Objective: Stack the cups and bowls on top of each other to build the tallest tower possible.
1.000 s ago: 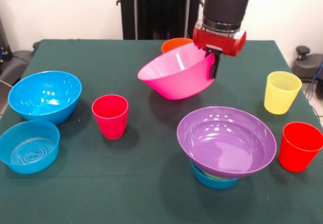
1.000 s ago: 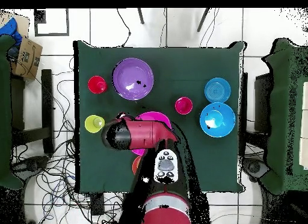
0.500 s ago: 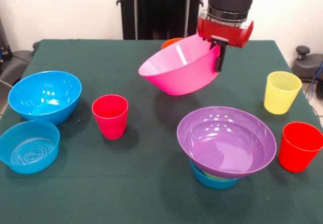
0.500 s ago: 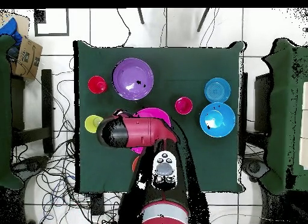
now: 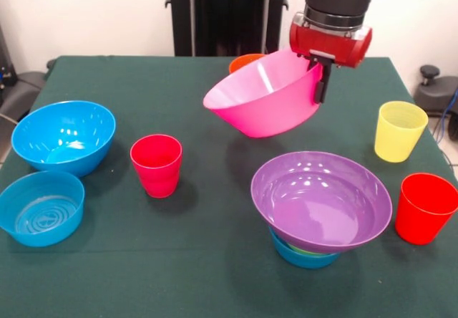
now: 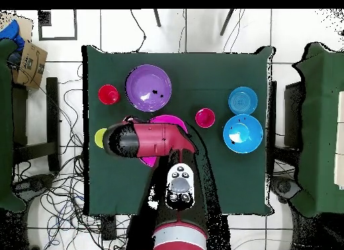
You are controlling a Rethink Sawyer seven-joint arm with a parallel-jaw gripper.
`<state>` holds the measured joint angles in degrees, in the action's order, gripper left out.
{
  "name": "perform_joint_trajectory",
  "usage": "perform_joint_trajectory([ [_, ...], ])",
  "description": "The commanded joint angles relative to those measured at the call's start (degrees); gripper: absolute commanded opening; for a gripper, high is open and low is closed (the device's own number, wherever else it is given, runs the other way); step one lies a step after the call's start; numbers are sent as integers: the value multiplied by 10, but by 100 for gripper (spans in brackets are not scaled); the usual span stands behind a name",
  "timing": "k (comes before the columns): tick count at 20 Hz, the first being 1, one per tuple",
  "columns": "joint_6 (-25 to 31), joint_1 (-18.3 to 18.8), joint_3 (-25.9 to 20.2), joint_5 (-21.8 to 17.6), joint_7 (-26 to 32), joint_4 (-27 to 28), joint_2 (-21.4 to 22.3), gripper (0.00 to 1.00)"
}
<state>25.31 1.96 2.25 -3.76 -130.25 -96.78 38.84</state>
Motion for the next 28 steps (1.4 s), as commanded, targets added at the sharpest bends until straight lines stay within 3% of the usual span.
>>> perform_joint_trajectory([
  [1, 87, -20, -35, 27, -47, 104, -30, 0],
  [8, 156, -15, -37, 30, -29, 183, -47, 0],
  [13, 201, -30, -24, 37, -50, 231, -54, 0],
  [19, 175, -36, -14, 35, -64, 261, -86, 0],
  [28, 212, -37, -3, 40, -62, 305, -102, 0],
])
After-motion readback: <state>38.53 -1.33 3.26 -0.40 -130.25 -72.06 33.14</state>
